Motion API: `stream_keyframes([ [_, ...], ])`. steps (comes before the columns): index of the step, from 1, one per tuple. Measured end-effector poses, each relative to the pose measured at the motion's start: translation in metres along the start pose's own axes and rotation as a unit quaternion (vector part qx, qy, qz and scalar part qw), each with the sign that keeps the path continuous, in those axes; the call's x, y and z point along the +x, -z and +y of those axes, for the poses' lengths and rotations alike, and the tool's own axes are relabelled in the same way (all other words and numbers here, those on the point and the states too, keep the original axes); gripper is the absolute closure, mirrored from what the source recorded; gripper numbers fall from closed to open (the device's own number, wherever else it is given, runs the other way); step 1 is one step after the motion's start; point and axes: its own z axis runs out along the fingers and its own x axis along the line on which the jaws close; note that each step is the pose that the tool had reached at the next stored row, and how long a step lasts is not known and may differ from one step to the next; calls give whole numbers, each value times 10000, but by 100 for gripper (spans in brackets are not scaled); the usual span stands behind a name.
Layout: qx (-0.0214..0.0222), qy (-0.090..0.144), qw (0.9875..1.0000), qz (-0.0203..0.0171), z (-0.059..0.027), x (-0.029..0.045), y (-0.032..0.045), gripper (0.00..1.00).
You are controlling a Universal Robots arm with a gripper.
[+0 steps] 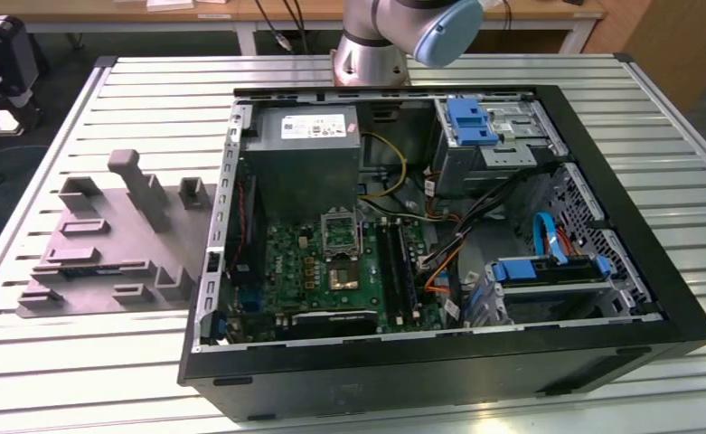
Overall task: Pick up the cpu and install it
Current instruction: 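Pick up the cpu and move it towards the insertion slot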
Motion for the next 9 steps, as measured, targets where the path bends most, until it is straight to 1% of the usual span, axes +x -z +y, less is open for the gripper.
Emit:
stream_keyframes([
  [9,0,0,10000,0,1,-26,0,53],
])
